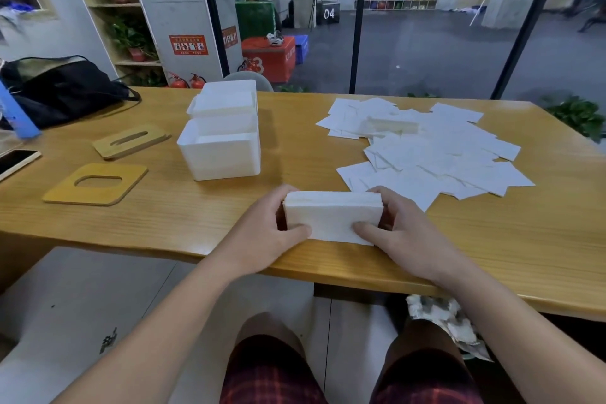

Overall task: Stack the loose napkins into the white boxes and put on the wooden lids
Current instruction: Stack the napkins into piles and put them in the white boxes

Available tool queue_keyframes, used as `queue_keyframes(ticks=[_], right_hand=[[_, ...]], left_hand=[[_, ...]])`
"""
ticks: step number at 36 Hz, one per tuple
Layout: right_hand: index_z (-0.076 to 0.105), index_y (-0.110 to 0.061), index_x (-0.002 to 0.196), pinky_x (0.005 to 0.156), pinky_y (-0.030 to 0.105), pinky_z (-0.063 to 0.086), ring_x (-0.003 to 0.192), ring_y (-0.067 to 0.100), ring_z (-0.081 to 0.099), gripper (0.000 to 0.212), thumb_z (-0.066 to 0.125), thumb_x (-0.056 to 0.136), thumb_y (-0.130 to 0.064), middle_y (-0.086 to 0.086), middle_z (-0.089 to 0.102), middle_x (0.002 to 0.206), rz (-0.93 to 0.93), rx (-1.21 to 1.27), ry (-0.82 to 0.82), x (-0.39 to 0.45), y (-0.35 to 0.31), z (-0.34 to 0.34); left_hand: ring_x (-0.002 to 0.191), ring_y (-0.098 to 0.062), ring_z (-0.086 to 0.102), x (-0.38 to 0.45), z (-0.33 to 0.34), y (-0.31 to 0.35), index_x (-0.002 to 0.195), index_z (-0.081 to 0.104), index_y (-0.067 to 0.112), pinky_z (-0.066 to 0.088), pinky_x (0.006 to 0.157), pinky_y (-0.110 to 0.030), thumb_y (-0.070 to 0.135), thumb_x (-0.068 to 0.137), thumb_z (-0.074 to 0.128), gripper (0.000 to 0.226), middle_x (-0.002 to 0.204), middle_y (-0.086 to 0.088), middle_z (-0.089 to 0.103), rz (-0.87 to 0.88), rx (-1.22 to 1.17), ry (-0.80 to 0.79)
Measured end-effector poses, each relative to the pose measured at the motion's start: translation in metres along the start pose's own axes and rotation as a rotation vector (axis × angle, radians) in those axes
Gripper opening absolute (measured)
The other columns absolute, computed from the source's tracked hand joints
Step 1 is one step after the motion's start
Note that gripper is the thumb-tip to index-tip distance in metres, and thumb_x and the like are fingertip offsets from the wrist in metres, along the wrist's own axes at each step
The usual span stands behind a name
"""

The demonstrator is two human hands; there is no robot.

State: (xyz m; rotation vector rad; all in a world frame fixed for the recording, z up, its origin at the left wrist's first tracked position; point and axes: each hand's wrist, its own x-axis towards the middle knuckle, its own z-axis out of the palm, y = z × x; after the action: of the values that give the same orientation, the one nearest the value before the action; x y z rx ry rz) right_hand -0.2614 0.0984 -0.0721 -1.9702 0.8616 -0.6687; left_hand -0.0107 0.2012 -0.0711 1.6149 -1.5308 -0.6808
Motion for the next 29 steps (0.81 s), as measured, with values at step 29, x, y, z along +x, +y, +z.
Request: queue_keyframes(ticks=[29], right_hand=[[0.068, -0.016, 0.101, 0.075, 0.048, 0.066, 0.078, 0.030, 0.075, 0.005, 0.071, 0.103, -0.013, 0.000, 0.069, 0.109, -0.059, 0.148, -0.001, 0.096, -0.052, 0.042]], left_hand=[[0.098, -0.011, 0.066, 0.010, -0.102, -0.028, 0.109, 0.068, 0.022, 0.064, 0.075, -0.033, 0.026, 0.109, 0.067, 0.005, 0.109, 0.001, 0.063, -0.055, -0.177, 0.273]])
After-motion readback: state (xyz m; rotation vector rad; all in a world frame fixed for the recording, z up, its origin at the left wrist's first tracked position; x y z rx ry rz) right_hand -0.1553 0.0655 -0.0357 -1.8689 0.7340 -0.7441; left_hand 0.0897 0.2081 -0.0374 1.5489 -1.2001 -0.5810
